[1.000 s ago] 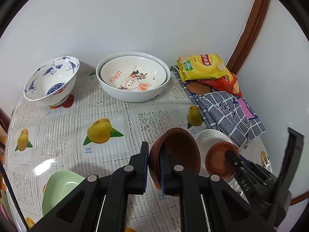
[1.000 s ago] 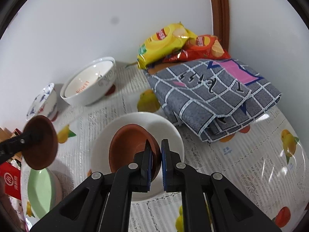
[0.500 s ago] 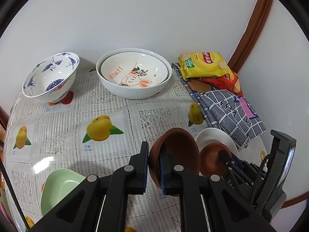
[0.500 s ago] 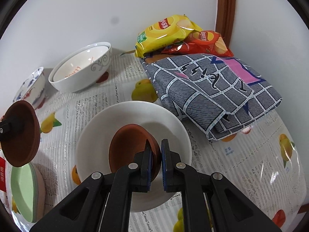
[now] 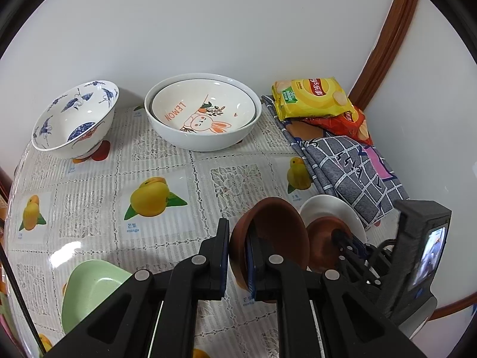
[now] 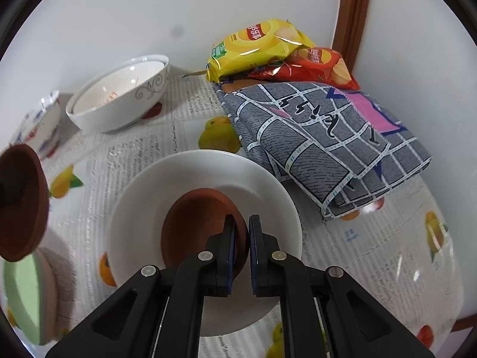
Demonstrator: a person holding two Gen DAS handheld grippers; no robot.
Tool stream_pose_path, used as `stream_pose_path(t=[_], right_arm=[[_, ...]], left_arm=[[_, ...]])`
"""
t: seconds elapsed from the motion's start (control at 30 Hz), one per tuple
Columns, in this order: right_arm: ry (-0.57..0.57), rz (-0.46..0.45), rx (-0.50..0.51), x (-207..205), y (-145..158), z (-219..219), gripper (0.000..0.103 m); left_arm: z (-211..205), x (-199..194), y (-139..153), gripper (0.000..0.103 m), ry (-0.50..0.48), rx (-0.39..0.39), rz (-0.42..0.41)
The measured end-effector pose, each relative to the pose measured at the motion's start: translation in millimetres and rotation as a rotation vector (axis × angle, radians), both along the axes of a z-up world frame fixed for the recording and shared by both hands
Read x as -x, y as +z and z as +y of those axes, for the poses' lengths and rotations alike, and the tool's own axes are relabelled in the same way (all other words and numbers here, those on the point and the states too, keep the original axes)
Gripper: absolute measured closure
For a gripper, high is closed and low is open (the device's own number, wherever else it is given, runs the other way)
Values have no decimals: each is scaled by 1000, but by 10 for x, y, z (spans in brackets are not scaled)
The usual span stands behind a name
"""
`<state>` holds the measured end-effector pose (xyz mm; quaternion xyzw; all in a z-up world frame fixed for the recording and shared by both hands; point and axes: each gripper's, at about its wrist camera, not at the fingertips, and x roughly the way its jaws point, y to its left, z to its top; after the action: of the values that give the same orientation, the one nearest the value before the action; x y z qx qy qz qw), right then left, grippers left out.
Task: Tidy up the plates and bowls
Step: 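Lower the right gripper's terracotta bowl into the white bowl and open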
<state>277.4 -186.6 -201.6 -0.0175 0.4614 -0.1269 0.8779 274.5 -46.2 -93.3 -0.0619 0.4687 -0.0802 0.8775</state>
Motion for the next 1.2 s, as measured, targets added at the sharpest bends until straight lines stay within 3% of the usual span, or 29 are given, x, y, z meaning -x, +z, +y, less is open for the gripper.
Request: stream_pose_path(t=[0.33,0.63,0.87,1.03,1.2], right_arm=[[16,26,69,-33,-68,119,91],[23,28,45,-54,-86,98,88],[44,7,-6,-31,-59,97,78],[48,-32,-2,-3,23,90,56],[47,-60,-62,53,127,32,55]], left_arm=[[2,1,2,93,5,4,5],[21,-2,21,93,5,8,2],[40,-12,20,93,8,10,8],[69,-18,26,93,15,12,8],[59,-8,33,93,16,12,6]])
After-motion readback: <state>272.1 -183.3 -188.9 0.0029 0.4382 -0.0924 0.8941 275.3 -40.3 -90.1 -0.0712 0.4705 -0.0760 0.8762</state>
